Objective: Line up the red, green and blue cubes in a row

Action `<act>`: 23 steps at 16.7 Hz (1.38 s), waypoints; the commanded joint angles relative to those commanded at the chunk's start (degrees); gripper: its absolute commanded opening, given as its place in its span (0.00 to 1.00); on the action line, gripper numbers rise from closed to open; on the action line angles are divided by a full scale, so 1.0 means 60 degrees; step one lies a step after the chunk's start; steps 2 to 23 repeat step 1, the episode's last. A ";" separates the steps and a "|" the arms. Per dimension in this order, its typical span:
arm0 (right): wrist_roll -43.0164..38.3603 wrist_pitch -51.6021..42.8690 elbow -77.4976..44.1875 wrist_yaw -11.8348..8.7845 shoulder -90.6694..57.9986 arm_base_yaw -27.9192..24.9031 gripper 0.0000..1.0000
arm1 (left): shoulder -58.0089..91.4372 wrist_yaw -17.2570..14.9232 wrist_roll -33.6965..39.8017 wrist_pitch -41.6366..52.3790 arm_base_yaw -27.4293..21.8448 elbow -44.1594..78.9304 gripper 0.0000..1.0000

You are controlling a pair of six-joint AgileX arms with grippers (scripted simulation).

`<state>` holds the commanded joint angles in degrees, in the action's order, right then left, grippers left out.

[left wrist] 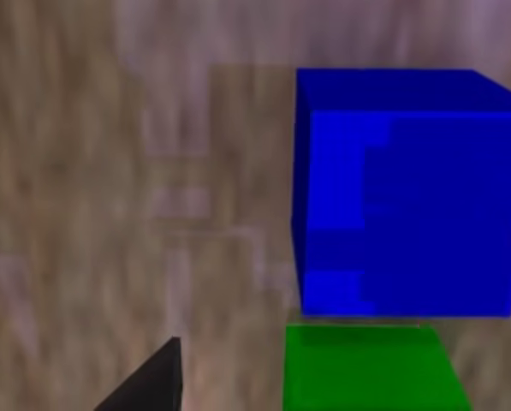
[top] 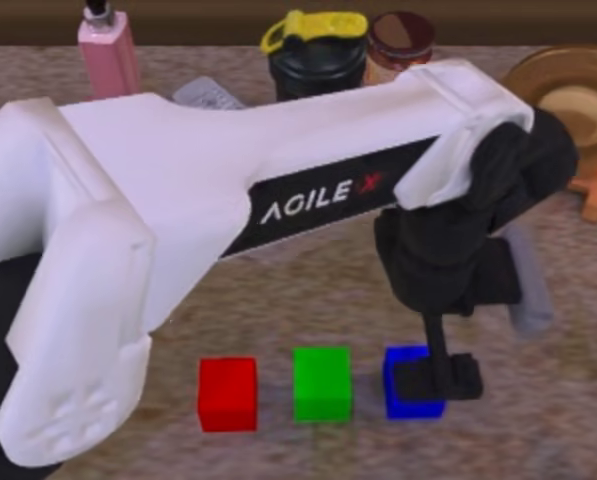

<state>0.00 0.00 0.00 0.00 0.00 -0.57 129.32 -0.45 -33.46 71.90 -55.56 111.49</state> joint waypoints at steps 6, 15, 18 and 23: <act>0.0000 0.0000 0.0000 0.0000 0.0000 0.0000 1.00 | -0.0018 0.0002 0.0001 0.0028 0.0005 0.0025 1.00; 0.0000 0.0000 0.0000 0.0000 0.0000 0.0000 1.00 | -0.0018 0.0002 0.0001 0.0028 0.0005 0.0025 1.00; 0.0000 0.0000 0.0000 0.0000 0.0000 0.0000 1.00 | -0.0018 0.0002 0.0001 0.0028 0.0005 0.0025 1.00; 0.0000 0.0000 0.0000 0.0000 0.0000 0.0000 1.00 | -0.0018 0.0002 0.0001 0.0028 0.0005 0.0025 1.00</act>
